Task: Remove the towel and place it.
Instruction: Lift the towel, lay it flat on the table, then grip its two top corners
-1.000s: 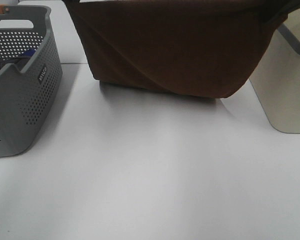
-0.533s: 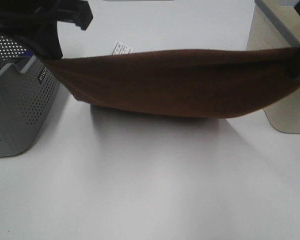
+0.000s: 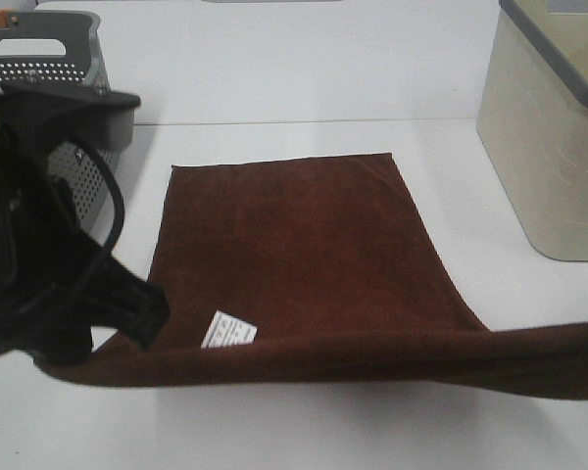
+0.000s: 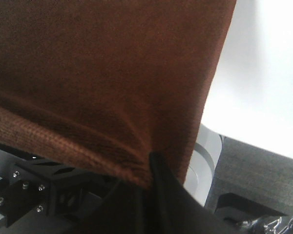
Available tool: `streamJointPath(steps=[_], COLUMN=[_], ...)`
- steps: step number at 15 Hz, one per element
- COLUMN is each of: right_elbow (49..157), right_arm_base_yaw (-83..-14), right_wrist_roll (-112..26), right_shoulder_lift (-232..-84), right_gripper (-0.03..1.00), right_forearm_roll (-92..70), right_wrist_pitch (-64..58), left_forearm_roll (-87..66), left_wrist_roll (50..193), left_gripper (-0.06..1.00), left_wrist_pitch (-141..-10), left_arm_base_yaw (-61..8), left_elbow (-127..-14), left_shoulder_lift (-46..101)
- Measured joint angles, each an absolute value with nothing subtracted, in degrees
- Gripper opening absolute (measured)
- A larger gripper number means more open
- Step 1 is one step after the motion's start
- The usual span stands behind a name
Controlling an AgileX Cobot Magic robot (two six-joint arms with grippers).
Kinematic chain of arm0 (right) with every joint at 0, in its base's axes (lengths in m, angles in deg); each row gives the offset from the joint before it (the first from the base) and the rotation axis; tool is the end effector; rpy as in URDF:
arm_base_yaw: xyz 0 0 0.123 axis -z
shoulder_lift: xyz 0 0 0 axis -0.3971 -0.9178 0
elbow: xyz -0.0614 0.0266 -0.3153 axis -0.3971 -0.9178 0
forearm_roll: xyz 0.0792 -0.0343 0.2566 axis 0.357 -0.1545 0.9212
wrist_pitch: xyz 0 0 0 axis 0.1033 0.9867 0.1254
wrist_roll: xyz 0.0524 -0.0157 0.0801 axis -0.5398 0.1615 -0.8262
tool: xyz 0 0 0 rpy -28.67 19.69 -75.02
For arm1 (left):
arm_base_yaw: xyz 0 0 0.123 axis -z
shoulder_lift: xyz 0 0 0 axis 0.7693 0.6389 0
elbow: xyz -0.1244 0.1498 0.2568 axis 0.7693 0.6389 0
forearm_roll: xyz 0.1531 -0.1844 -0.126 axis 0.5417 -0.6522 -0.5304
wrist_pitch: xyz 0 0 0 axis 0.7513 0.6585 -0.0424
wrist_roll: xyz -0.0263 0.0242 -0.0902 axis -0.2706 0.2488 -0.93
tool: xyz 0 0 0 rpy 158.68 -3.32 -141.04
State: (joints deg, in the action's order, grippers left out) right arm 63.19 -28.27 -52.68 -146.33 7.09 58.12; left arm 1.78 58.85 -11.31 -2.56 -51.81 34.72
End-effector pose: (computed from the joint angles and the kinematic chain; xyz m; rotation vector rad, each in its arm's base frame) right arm 0.1513 0.0528 0.2795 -0.2640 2.9619 0.6394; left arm 0.1763 -0.1966 0.2987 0.4954 3.0133 -0.1372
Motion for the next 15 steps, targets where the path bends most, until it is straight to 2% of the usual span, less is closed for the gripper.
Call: streamJointPath(steps=[3, 5, 6, 7, 9, 10, 11, 12, 15], right_elbow=[58.3, 57.5, 57.5, 57.5, 57.5, 57.5, 57.5, 57.5, 58.7], right_arm_base_yaw=[-28.3, -28.3, -28.3, -28.3, -28.3, -28.3, -28.3, -28.3, -28.3], right_wrist_roll=[-52.7, -52.8, -53.0, -53.4, -54.1, -54.1, -54.2, -54.2, -54.2], right_shoulder_lift=[-146.0, -146.0, -146.0, -146.0, -146.0, -146.0, -146.0, -146.0, -146.0], right_gripper=[0.00, 0.12, 0.22, 0.34, 0.62, 0.70, 0.74, 0.75, 0.75], right_forearm_roll=[7.2, 6.7, 5.9, 5.7, 5.7, 5.7, 5.7, 5.7, 6.3], right_wrist_pitch=[58.1, 58.1, 58.1, 58.0, 58.0, 58.0, 58.0, 58.0, 54.3], left_forearm_roll=[-1.6, -1.8, -2.5, -4.2, -7.7, -8.0, -8.0, -7.4, 0.2], left_wrist_roll=[57.9, 58.1, 59.0, 60.1, 61.5, 61.8, 61.9, 61.9, 58.4], left_gripper=[0.00, 0.02, 0.08, 0.20, 0.55, 0.69, 0.76, 0.79, 0.78], left_wrist_pitch=[-12.1, -11.8, -10.9, -10.3, -10.4, -10.8, -11.0, -11.0, -14.5], left_arm_base_yaw=[-0.6, -0.6, -0.6, -0.6, -0.6, -0.6, -0.6, -0.6, -0.6], left_elbow=[-47.2, -46.4, -46.2, -46.1, -46.1, -46.1, -46.1, -46.1, -46.5], left_shoulder_lift=[34.7, 34.7, 34.7, 34.7, 34.7, 34.7, 34.7, 34.7, 34.7])
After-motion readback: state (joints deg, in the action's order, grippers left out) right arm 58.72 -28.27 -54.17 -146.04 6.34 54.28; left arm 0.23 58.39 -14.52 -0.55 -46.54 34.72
